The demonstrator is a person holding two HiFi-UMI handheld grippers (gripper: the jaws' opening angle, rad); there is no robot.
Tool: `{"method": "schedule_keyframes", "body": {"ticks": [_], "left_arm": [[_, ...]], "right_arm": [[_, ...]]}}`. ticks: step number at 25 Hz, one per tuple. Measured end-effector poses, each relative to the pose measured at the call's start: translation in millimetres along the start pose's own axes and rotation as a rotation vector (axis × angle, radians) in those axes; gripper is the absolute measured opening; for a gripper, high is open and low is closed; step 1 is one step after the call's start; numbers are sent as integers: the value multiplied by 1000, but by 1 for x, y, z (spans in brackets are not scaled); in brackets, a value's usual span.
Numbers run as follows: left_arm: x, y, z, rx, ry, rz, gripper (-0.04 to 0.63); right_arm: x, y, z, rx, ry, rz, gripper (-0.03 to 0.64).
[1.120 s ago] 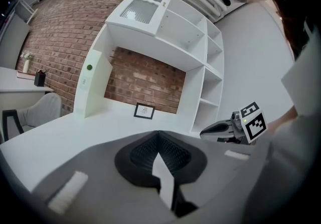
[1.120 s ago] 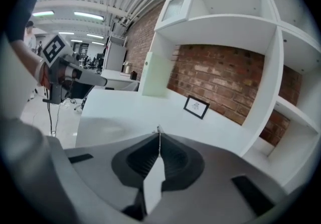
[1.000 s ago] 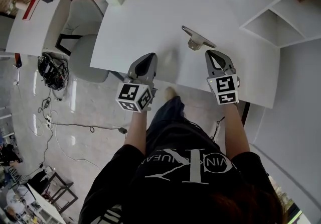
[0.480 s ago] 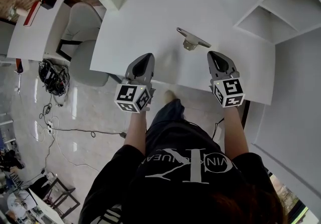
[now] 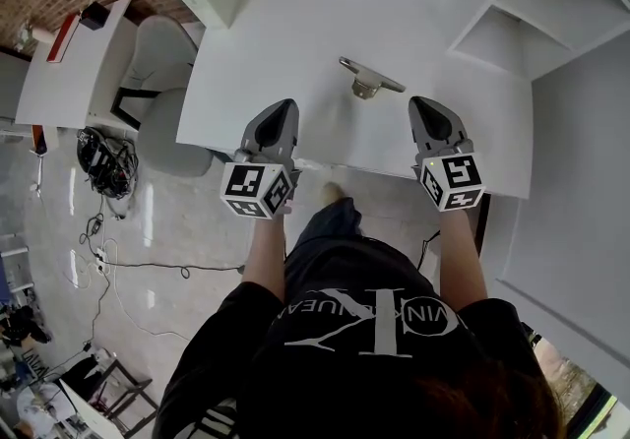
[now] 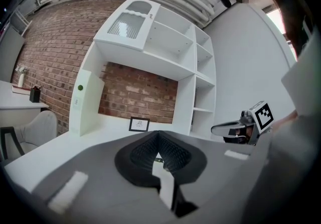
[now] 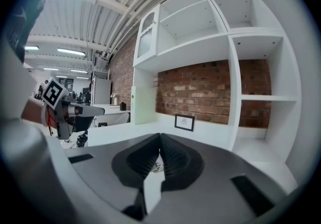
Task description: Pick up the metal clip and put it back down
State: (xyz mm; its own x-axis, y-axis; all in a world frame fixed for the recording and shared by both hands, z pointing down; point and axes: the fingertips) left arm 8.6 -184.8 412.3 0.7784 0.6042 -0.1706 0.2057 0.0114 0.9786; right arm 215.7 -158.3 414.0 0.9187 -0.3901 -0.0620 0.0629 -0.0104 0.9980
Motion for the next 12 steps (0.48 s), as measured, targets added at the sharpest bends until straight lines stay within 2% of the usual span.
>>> {"method": "schedule_keyframes", "body": {"ticks": [12], "left_arm": [[12,-21,2,50,11,6,5]], "right_arm": [[8,-23,-14,62,35,4,14]]}}
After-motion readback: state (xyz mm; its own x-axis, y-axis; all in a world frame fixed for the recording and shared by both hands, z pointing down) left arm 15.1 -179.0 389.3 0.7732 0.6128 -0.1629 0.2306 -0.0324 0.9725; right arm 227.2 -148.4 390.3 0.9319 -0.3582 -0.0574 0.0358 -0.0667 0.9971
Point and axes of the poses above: the fingertips, and each gripper's own axes: z forward along the fingers, x to its right, y out of its underside, and after that the axes turned 13 degrees about x, right-handed
